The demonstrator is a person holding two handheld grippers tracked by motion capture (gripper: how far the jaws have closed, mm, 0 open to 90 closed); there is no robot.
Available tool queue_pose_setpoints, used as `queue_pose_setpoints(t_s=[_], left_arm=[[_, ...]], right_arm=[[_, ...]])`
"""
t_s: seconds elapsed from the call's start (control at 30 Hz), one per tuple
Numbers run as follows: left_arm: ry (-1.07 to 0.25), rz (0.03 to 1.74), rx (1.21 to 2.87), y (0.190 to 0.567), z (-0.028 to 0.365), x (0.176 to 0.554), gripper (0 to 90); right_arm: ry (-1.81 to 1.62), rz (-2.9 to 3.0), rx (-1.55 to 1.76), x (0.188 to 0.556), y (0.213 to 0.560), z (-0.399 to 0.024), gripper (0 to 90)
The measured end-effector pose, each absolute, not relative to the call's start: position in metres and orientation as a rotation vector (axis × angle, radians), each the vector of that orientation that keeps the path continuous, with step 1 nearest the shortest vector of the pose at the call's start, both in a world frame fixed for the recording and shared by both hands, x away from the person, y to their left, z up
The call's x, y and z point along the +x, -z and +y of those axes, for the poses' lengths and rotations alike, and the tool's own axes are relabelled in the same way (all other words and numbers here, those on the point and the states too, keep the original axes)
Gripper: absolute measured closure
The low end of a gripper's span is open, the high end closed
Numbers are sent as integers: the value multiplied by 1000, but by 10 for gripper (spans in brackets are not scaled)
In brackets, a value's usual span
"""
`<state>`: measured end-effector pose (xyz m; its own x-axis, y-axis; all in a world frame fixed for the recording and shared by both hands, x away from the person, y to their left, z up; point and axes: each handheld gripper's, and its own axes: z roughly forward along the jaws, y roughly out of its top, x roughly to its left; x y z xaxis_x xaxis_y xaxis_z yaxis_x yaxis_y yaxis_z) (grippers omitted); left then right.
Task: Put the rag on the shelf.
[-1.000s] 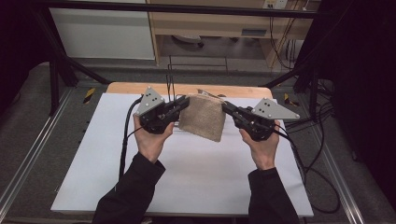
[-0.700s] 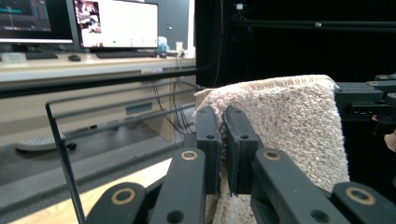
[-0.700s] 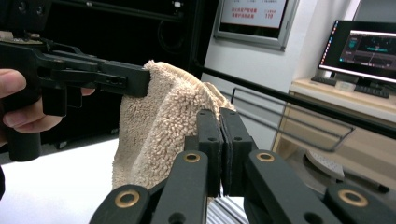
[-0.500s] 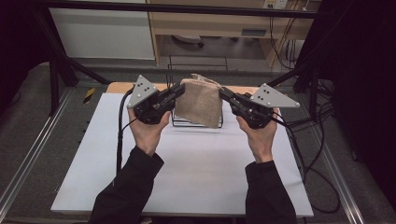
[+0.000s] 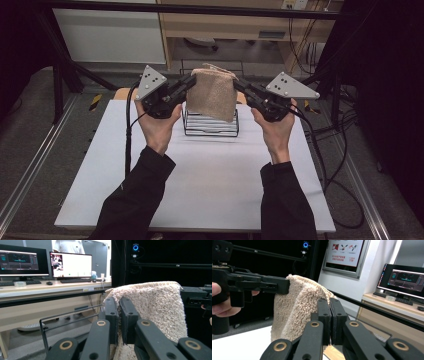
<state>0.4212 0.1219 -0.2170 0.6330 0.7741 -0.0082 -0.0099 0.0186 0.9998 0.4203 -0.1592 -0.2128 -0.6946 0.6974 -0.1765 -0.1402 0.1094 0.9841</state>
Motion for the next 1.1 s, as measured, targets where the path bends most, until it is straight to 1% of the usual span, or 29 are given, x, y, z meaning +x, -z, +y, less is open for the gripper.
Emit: queue_pose_setpoints(t_s=[0.53, 0.6, 1.1], left_arm=[[-718, 697, 1403, 198, 127, 435, 851], [-706, 692, 1399, 197, 127, 437, 851], [-745, 696, 1379, 183, 128, 454, 850]], right_arm=[[-1659, 1724, 505, 434, 193, -152, 886], [-1657, 1723, 503, 437, 191, -151, 886], [-1651, 1718, 489, 459, 174, -147, 886]])
